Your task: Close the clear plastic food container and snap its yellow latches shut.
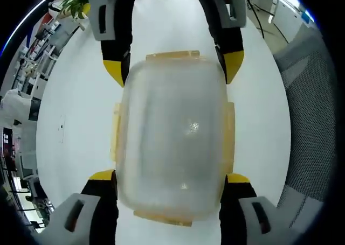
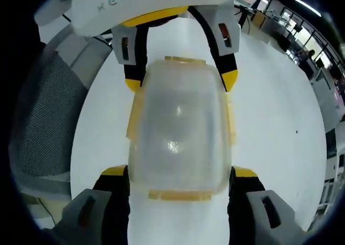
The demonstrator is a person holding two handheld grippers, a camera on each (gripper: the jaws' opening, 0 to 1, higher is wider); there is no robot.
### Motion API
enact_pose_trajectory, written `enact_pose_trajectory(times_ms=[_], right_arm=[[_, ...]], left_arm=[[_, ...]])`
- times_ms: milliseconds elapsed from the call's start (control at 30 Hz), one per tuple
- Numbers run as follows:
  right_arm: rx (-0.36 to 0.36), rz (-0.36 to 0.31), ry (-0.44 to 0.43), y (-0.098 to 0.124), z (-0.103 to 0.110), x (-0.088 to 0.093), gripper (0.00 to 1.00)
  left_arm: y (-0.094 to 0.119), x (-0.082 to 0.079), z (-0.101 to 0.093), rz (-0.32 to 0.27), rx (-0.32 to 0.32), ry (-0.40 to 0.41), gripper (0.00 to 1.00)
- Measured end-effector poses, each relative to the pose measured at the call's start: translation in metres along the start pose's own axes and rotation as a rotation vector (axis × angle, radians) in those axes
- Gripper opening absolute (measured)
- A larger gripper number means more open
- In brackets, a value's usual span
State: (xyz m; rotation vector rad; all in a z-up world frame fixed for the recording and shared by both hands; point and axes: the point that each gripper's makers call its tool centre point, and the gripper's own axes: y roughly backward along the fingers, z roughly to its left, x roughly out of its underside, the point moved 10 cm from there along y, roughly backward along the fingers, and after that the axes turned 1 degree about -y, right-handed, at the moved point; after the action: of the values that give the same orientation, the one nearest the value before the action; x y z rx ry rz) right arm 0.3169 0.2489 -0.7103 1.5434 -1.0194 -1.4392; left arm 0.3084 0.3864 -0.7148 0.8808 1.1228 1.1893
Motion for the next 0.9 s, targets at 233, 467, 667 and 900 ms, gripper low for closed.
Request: enact_pose_trajectory(times_ms=[233, 467, 667, 900], right_arm=[[0.008, 0.007, -0.017, -0.002, -0.009, -0.005, 0.72], [0.009, 0.031, -0.018, -0.005, -0.021, -0.01, 0.72], [0.018, 0.041, -0.042, -0.006, -0.032, -0.013, 0.72], [0.028, 0.048, -0.067, -0.01, -0.045, -0.019, 0.72]], left_arm=[[-0.001, 0.006, 0.012, -0.008, 0.001, -0.018, 0.75], [-0.005, 0.009, 0.022, -0.014, -0.014, -0.018, 0.75], [-0.01, 0.014, 0.035, -0.02, -0.032, -0.047, 0.76], [-0.017, 0.017, 0.049, 0.001, -0.059, -0.075, 0.76]])
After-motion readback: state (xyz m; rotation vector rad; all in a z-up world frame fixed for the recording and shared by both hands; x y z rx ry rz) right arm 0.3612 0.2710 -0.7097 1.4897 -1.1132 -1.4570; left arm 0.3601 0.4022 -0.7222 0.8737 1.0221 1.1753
